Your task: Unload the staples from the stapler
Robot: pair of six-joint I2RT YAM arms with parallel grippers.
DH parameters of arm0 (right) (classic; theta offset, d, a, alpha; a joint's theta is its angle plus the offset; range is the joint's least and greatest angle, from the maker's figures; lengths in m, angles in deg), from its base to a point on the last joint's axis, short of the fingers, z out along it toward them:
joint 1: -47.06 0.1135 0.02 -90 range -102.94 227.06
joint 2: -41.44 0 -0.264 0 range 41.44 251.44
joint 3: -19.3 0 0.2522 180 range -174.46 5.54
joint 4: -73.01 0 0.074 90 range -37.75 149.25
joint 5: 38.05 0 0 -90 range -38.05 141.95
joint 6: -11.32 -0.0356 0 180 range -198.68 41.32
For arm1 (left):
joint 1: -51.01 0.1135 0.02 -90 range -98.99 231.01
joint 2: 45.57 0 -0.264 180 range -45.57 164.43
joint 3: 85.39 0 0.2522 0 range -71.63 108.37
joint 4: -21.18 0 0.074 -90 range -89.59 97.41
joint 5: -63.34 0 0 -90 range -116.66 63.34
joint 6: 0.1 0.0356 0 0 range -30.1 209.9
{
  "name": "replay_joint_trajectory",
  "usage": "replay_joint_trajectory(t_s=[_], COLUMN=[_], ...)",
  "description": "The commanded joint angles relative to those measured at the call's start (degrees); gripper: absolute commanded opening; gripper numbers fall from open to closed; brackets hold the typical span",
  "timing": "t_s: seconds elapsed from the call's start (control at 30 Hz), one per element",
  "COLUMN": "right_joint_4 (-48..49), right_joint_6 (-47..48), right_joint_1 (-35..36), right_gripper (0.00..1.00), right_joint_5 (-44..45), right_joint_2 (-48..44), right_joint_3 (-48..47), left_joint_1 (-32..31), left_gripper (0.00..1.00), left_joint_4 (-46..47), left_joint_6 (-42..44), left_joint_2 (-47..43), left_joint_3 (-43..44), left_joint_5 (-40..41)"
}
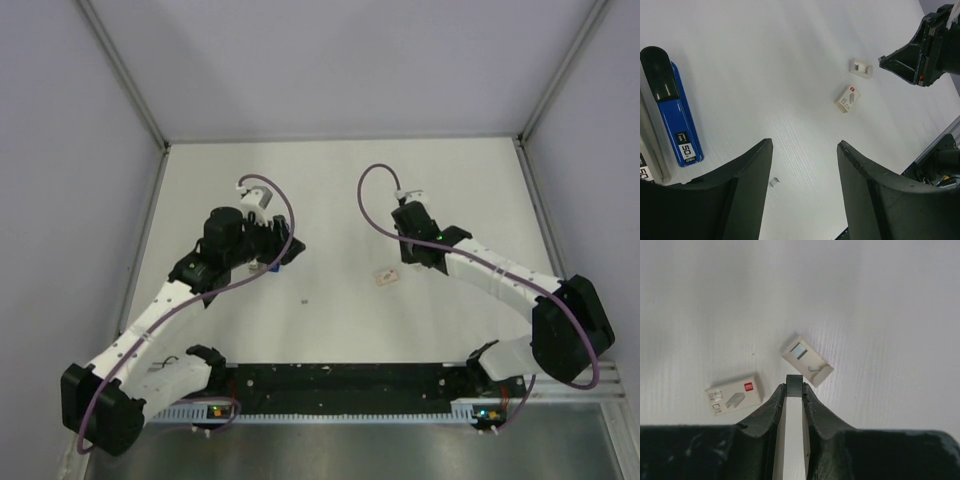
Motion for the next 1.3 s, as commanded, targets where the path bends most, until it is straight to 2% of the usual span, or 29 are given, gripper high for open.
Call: replay_joint_trajectory(t_s=[0.0,0.87,1.27], right_joint_4=[0.53,5.18,5.62], right_joint_6=[-1.43,-6.97,-4.16], right_joint_1=[-2.92,-7.40,-7.49], right_gripper=[0.11,0.11,0.11], right_joint_5=[1.40,-1.94,-1.94], right_joint_2=[-1.90,7.76,10.14], right_joint_3=[0.81,3.01,2.22], left_joint_1=[-1.04,-3.15,-3.24], left_gripper=[0.60,0.60,0.60], left_joint_4=[2.09,2.88,2.97], left_joint_6=[0.73,0.73,0.73], left_joint_2=[0.53,1.67,2.28], left_joint_3=[1.21,0.60,0.60], left_joint_5=[-1.22,-1.40,-1.31])
